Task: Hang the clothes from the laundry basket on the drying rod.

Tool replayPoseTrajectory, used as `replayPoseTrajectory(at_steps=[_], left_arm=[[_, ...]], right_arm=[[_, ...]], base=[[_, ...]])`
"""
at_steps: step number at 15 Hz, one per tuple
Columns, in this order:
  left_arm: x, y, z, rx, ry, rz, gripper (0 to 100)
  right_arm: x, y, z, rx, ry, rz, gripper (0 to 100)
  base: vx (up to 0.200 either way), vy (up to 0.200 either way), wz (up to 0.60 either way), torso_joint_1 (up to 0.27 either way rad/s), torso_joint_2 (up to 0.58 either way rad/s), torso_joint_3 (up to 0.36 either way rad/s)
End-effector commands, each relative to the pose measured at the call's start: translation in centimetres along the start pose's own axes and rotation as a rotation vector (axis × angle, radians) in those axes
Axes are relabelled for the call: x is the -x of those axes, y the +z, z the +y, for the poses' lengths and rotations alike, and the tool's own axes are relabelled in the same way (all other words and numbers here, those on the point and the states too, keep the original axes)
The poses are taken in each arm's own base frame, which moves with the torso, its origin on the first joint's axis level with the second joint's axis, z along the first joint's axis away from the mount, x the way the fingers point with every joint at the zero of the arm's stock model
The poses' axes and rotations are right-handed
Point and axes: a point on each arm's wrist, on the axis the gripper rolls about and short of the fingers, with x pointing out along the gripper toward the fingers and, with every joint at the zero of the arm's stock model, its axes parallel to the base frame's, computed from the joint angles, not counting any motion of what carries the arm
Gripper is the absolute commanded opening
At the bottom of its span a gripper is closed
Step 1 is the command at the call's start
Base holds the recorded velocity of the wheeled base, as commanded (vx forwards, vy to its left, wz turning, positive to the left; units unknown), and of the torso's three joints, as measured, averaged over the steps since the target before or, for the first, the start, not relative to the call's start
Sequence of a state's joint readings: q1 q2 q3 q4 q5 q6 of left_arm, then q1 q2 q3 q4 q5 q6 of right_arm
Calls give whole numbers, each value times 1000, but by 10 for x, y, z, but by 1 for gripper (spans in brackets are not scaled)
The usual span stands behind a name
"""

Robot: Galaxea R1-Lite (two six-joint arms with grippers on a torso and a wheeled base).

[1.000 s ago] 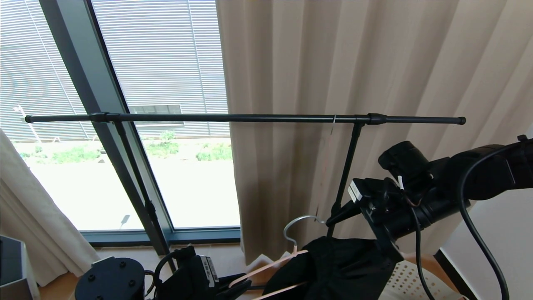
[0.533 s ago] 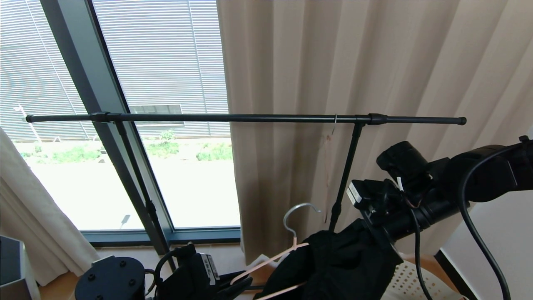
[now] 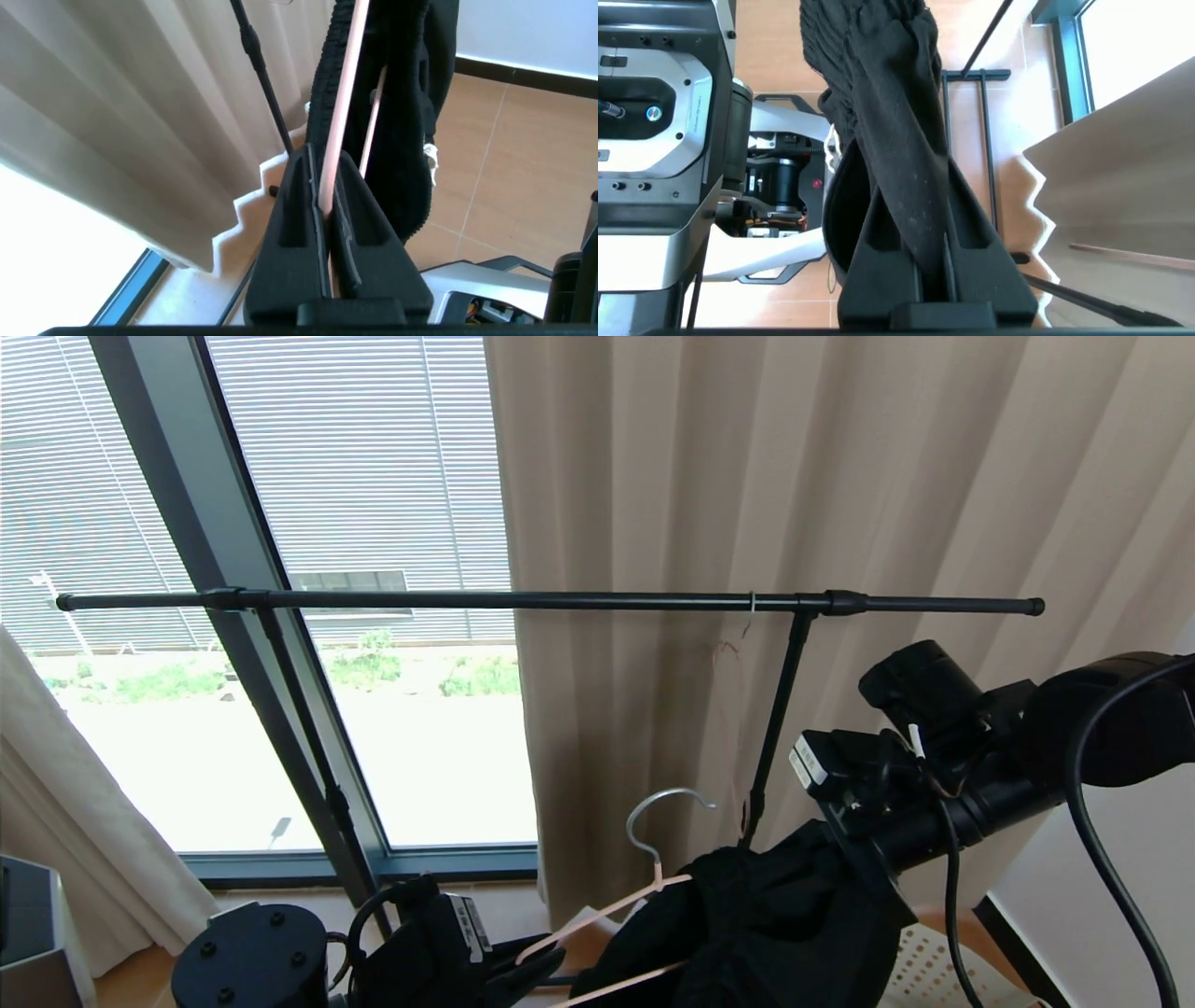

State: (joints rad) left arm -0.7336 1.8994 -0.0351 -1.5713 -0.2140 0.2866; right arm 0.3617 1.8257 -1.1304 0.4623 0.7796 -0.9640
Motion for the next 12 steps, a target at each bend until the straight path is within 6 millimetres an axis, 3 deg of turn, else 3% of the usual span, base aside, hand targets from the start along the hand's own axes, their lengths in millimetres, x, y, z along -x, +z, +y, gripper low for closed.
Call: replayPoseTrajectory(at_steps=[1, 4, 8, 12], left_arm=[[-1, -1, 1, 2, 1, 5, 100], [0, -2, 8, 17, 27, 1, 100], [1, 7, 24, 120, 44, -68, 100], [-2, 12, 38, 291, -14, -127, 100]], right_arm=[[0, 0, 0, 2, -1, 0, 0], [8, 6, -2, 27, -49, 2, 0], [41, 33, -5, 98, -314, 75, 0], [55, 49, -4, 160, -548, 118, 0]], base=[[0, 0, 0, 0, 0, 0], [0, 0, 0, 0, 0, 0], [0, 0, 0, 0, 0, 0], [0, 0, 0, 0, 0, 0]])
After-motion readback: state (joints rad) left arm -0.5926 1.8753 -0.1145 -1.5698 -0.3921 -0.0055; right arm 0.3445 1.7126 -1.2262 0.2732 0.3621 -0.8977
